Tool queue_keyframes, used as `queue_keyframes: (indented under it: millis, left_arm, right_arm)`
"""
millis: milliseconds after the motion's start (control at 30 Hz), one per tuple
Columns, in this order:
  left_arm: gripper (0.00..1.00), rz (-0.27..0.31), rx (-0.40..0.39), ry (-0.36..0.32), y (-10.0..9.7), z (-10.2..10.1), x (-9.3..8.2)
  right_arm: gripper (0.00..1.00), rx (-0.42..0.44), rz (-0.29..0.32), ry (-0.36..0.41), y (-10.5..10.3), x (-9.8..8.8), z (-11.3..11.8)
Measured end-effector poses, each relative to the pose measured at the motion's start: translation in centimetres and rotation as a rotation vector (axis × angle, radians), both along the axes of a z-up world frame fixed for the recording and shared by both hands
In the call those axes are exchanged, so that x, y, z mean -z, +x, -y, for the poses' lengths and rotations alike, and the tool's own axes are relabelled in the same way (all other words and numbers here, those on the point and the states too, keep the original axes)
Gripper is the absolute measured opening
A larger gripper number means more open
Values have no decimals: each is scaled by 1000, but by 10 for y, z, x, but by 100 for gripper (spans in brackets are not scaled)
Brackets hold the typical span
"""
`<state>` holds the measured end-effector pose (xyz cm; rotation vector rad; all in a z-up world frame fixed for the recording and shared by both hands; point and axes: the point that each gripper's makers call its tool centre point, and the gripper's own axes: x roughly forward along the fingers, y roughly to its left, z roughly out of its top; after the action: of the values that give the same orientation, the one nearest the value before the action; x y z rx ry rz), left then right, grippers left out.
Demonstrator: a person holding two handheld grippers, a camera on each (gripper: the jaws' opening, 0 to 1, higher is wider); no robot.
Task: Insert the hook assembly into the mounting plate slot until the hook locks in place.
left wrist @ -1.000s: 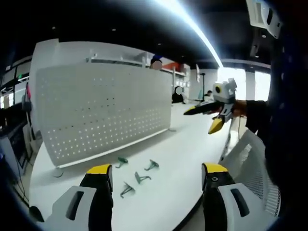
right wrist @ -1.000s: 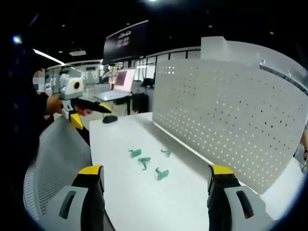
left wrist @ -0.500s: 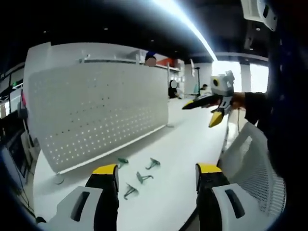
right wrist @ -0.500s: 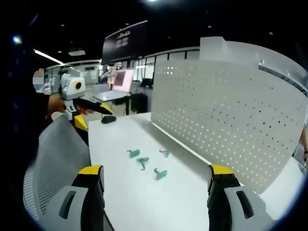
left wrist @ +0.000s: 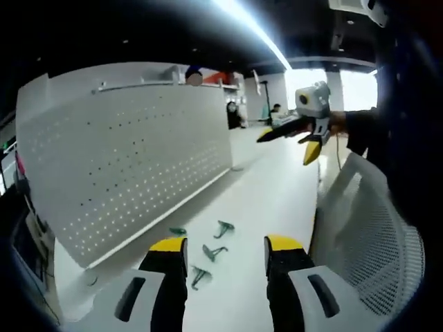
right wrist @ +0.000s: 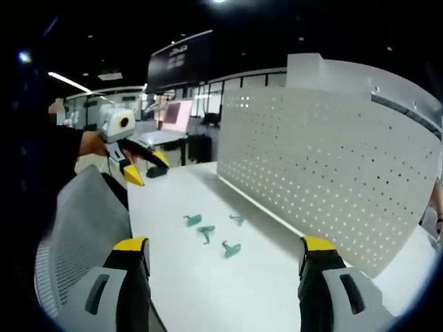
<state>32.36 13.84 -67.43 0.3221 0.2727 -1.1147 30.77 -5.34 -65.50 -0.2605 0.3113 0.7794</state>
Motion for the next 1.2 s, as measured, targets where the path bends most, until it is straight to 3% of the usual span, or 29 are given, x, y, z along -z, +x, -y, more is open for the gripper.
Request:
queue_keyframes:
  millis: [267,733,1033,1200]
  left_arm:
    - [35,9,37,45,14,0,10]
    - [20,23,153,183,33,4,45]
    - [25,-7,207,217,38,15,69]
    - [23,-11,234,253,43,19,81]
  right_arm:
    - [91,7,3,-4,-1,-1,2]
    - [91,18,0,-9,-1,0,1]
    - [91,29,-12,-8,-2,4,1]
    - [91,32,-22,-11,-3,8,1]
